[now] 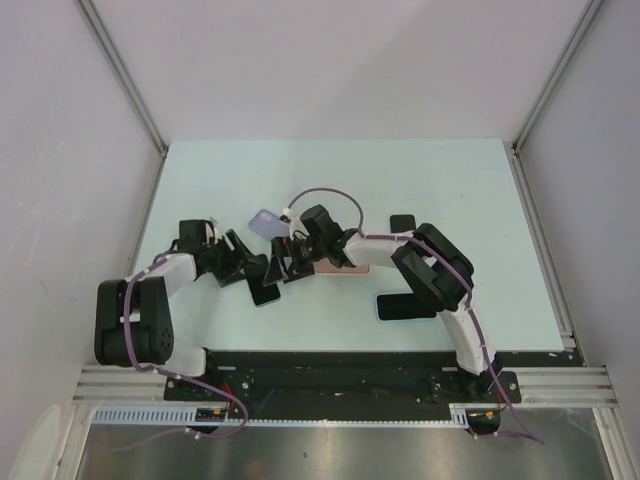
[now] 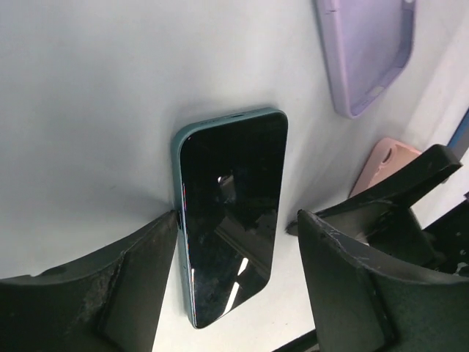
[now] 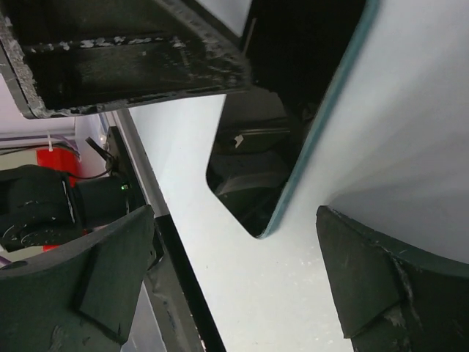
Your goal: Put the phone into the phone case
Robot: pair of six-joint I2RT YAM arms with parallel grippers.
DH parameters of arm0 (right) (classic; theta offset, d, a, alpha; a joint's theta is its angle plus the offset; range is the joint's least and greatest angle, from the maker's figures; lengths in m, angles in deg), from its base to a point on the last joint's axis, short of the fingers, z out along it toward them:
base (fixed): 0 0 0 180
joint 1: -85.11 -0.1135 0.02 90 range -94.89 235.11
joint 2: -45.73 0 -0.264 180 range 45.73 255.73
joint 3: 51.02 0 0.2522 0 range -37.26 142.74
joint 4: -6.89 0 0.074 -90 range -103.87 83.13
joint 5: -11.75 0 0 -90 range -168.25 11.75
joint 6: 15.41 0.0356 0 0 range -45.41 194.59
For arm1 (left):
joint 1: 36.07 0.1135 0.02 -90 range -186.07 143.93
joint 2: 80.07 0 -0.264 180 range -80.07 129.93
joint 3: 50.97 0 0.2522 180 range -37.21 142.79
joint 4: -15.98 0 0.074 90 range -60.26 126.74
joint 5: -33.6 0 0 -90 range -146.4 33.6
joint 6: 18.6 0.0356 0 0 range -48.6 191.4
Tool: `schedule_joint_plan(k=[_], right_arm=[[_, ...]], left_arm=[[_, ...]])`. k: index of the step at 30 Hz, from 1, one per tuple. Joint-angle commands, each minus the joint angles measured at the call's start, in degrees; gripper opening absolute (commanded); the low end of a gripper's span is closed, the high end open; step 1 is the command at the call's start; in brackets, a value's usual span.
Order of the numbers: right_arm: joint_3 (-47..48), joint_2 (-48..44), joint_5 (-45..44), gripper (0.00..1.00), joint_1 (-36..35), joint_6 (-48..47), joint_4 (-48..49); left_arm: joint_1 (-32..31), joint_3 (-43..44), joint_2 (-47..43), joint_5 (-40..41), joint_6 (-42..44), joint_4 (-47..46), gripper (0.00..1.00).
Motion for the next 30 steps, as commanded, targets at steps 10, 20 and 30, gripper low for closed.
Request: schedule_joint_plan(k=[10, 20, 30], right_arm=[[-3.0, -3.6, -4.1, 0.96, -6.1, 2.8, 6.0], [-3.0, -5.9, -2.0, 0.96, -5.9, 1.8, 6.1], [-3.2, -17.6, -4.3, 0.96, -3.6, -5.4, -4.8]], left_arm=[[-16.4, 7.9, 13.6, 0.9, -4.6, -5.1, 0.72], [-16.7, 6.3, 9.7, 2.2, -2.9, -5.2, 0.72], [-11.3, 3.2, -6.4, 6.5, -2.8, -5.2, 0.77]])
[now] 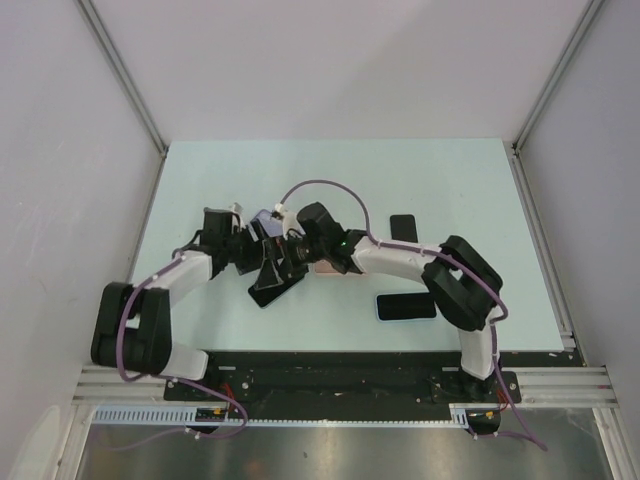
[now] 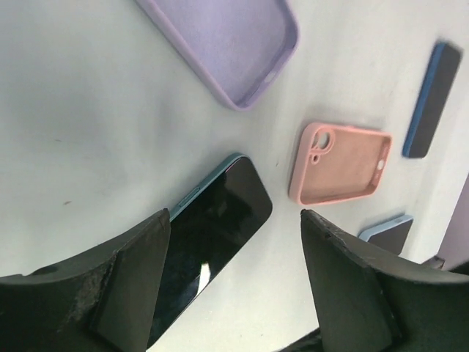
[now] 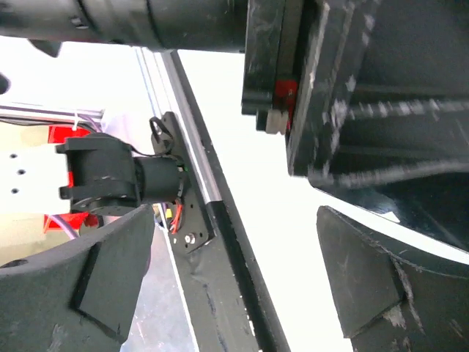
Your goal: Put the phone into the phone case
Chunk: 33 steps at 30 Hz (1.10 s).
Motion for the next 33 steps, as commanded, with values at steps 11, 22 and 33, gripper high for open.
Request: schedule_joint_plan(k=[11, 22, 33], right_arm=[[-3.8, -11.7, -2.2, 0.97, 10.1, -6.2, -7.9], [-3.1, -3.5, 1.1, 0.97, 13.3, -3.8, -1.1], [3.9, 6.5, 2.3, 0.96, 12.7, -4.3, -3.2]], left_arm=[[11.3, -8.1, -22.5, 0.4, 1.8, 6.8, 0.78], [11.2, -17.0, -29.9, 2.5, -2.3, 12.5, 0.77], [11.3, -18.1, -25.5, 0.8, -2.6, 10.4, 0.75]])
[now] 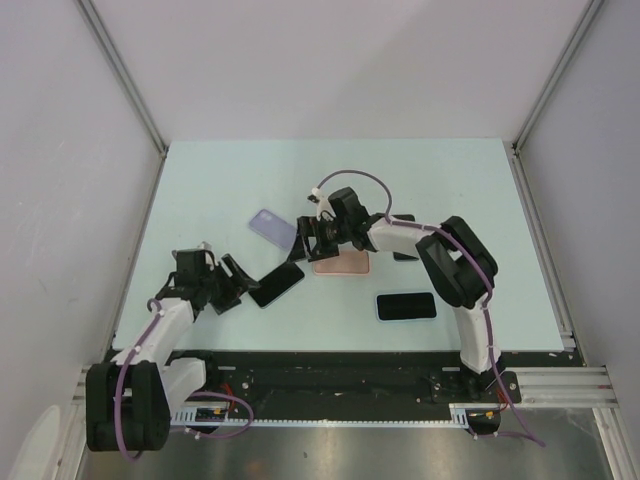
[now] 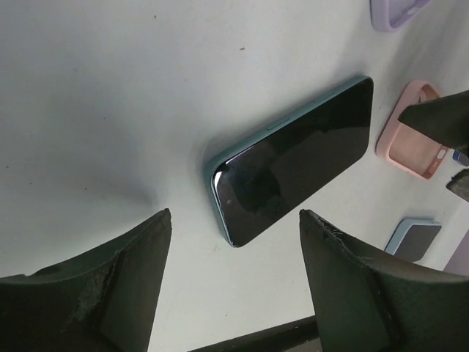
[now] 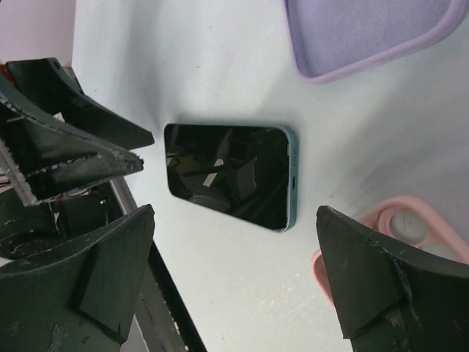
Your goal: Put the phone into the phone case
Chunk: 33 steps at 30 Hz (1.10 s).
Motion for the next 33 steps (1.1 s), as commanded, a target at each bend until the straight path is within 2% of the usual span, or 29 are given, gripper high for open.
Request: schedule_joint_plan(k=[1, 5, 12, 26, 30, 33], right_arm=[[6.4, 3.6, 1.0, 0.95, -0.6, -0.2, 0.0], [10.6, 7.1, -0.4, 0.95, -1.2, -0.9, -1.1], [17.4, 11.5, -3.0, 0.94, -2.2, -3.7, -11.9], [13.0, 10.8, -0.5, 0.88, -3.0, -3.9, -16.9], [11.7, 10.8, 2.0, 0.88, -3.6, -1.7, -14.8], [10.5, 10.8, 3.6, 0.87, -3.1, 0.3, -12.1]], left_arm=[[0.4, -1.2, 1.6, -2.1, -1.6, -3.0, 0.75], [0.3, -2.6, 3.1, -3.8, -2.9, -5.6, 0.74], [0.3, -4.0, 5.8, -5.2, -4.3, -9.8, 0.73], [-0.3, -6.2, 11.5, -7.2, -8.4, -22.5, 0.72], [-0.8, -6.4, 10.4, -7.5, -9.7, -25.9, 0.7], [-4.0, -5.3, 7.4, -6.4, -9.6, -25.9, 0.69]])
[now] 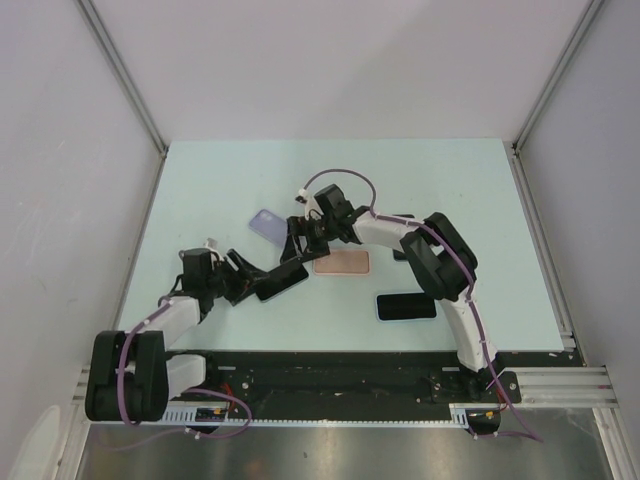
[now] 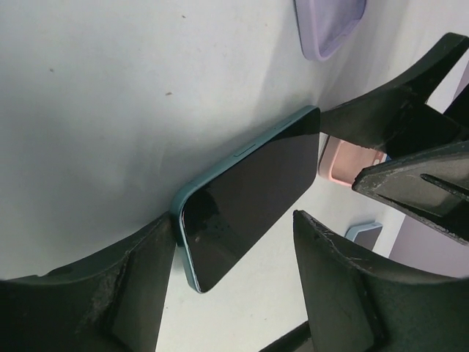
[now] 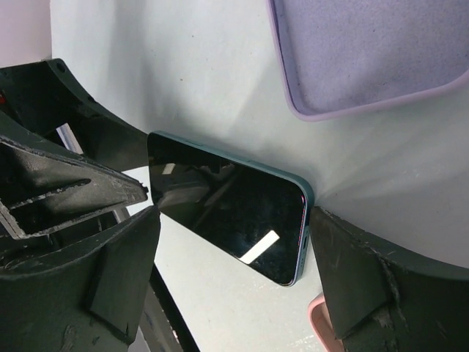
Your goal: Put the phone into the phone case
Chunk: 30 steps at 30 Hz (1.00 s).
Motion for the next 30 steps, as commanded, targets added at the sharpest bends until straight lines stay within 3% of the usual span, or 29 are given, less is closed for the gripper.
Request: schedule_joint_plan(k=[1, 7, 14, 22, 23, 26, 30], right_arm=[[-3.2, 0.4, 3.2, 0.87, -1.0, 2.7, -1.9], [-4.2, -0.8, 3.9, 0.87, -0.1, 3.2, -1.2], [-5.0, -1.7, 4.2, 0.87, 0.3, 3.8, -0.2], [-5.7, -2.5, 4.8, 0.86, 0.2, 5.2, 1.0], [-6.1, -2.9, 4.8, 0.87, 0.2, 5.2, 1.1], [-6.9, -3.7, 4.9, 0.87, 0.3, 5.6, 1.9], [-6.9, -5.0, 4.8, 0.87, 0.4, 5.7, 2.0]], left_arm=[[-3.6, 0.3, -3.3, 1.2, -1.1, -2.2, 0.68], [-5.9, 2.2, -8.5, 2.2, -1.6, -1.5, 0.66], [-8.0, 3.6, -5.9, 4.1, -1.1, -1.6, 0.57], [-9.3, 5.4, -0.4, 5.1, -0.8, -5.2, 0.3], [-9.3, 6.0, 0.1, 5.1, -0.7, -5.2, 0.21], [-9.2, 7.3, -0.1, 5.1, 0.0, -5.2, 0.07], [-9.3, 8.7, -1.8, 5.1, 1.2, -4.2, 0.01]])
